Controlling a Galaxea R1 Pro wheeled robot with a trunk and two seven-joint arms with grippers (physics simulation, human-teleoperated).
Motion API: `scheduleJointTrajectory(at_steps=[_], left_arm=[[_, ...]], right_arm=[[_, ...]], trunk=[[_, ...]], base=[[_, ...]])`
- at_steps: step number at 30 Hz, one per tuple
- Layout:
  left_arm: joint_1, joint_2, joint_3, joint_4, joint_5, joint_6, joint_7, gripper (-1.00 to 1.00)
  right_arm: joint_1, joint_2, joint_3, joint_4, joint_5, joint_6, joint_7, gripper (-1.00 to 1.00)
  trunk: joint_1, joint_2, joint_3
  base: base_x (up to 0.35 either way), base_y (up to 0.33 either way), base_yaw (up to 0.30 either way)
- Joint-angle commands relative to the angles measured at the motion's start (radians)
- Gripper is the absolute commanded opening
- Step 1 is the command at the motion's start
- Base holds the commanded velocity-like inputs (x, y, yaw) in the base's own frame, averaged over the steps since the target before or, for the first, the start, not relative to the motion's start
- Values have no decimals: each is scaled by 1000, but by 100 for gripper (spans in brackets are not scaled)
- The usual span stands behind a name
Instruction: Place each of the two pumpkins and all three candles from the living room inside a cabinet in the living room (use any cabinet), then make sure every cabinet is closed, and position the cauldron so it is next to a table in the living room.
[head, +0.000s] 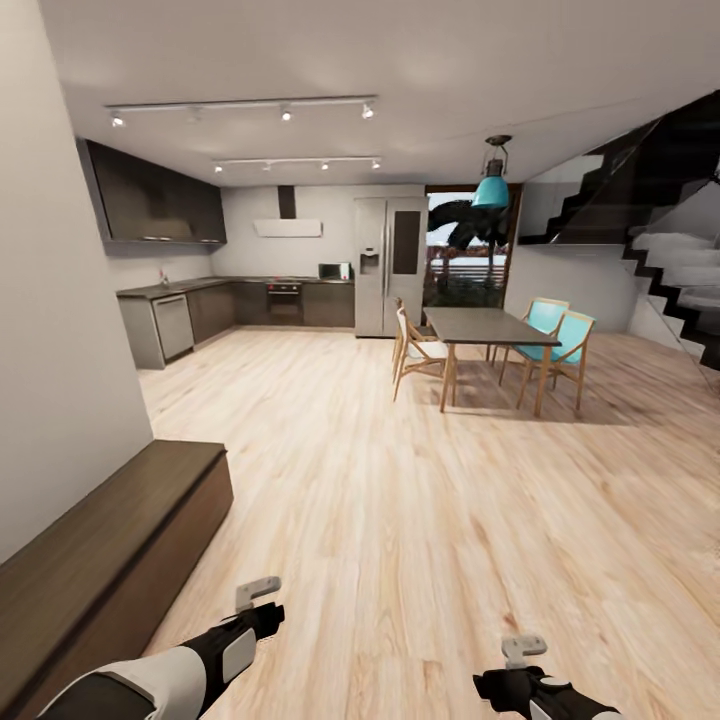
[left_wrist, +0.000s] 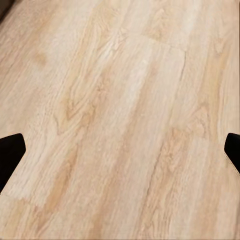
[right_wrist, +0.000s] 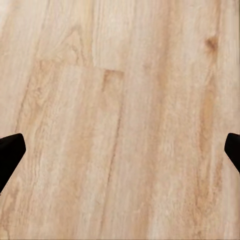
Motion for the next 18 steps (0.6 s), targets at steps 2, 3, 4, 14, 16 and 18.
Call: scheduleJointTrajectory(at_steps=[2,3,4,14,16,18], left_arm=[[-2,0,-8,4,7,-6,1,100],[-2,0,-8,4,7,-6,2,100],[-2,0,-8,4,7,-6,2,100],[-1,-2,-8,4,7,-6,2,100],[-1,-2,-8,4,7,-6,2,100],[-1,-2,-8,5,7,-6,2,100]], right_arm=[[-1,0,8,1,-5,-3,4,100],[-1,0,8,1,-5,-3,4,100],[-1,0,8,1,-5,-3,3,100],[-1,0,8,2,-6,-5,-2,100],[-1,0,8,3,-7,-4,-2,100],[-1,0,8,3,-6,-3,-2,100]], trunk=[[1,-1,-1],[1,-1,-1],[1,-1,-1],[1,-1,-1],[1,-1,-1],[1,-1,-1]], base=[[336,84,-82],[336,86,-47],[336,87,-30],[336,89,-36],[336,89,-228],[336,89,-255]])
